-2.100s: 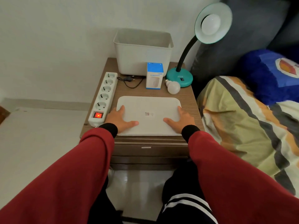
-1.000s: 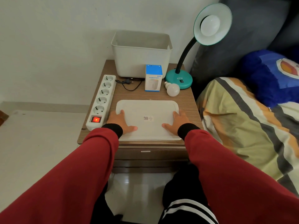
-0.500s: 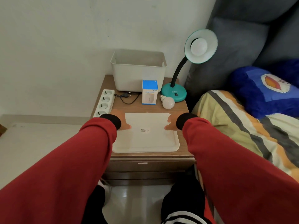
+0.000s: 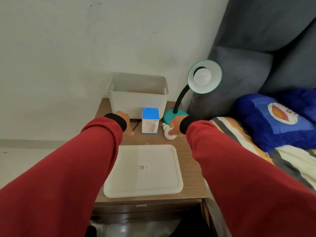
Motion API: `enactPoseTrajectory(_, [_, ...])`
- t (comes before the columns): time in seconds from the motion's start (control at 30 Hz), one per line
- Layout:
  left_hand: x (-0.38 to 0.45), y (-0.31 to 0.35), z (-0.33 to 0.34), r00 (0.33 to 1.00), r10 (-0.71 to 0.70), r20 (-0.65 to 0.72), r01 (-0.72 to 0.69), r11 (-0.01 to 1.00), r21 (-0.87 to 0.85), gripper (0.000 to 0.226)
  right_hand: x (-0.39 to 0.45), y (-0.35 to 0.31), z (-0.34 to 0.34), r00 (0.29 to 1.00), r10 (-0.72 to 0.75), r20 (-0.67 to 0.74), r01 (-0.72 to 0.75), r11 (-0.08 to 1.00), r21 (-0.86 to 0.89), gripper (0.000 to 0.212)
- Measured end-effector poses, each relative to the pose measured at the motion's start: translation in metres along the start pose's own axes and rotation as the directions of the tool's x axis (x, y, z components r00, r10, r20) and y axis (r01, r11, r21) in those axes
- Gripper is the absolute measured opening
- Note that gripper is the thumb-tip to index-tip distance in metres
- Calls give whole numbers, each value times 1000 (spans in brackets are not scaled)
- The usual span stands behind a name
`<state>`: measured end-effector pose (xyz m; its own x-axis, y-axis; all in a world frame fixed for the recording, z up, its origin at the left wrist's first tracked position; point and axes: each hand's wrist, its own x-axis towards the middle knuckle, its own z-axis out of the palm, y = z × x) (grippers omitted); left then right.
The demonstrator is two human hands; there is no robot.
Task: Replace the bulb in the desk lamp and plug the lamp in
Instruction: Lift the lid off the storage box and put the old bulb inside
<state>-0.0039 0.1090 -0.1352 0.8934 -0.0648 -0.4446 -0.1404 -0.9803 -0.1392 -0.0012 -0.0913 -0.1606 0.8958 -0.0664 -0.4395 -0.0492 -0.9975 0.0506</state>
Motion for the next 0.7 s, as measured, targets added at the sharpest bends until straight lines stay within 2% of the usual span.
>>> enactPoseTrajectory(0.1, [25,-2,-4,1000,-3,-4,3,1000,-28,52,9,4,-11,1000,-7,-11,8,999,31,50])
enactPoseTrajectory(0.17, [41,0,-4,999,24,-24,-25,998,-55,52,17,7,-8,998,-15,-67,21,996,91,55])
enactPoseTrajectory(0.3, [64,4,6,999,8,-45,-12,998,-70,56,30,9,17,988,26,-150,43,897,440,82])
enactPoseTrajectory(0.4, [77,7,15,1000,2,-21,-3,998,-65,56,37,5,43,986,101,-132,2,789,615,94])
enactPoseTrajectory(0.5, [83,9,21,1000,6,6,-6,998,-59,56,44,2,60,985,129,-119,-11,722,692,95])
enactPoseTrajectory(0.7, [84,4,29,999,10,38,-8,999,-51,55,50,-8,71,966,199,-162,-18,682,731,92])
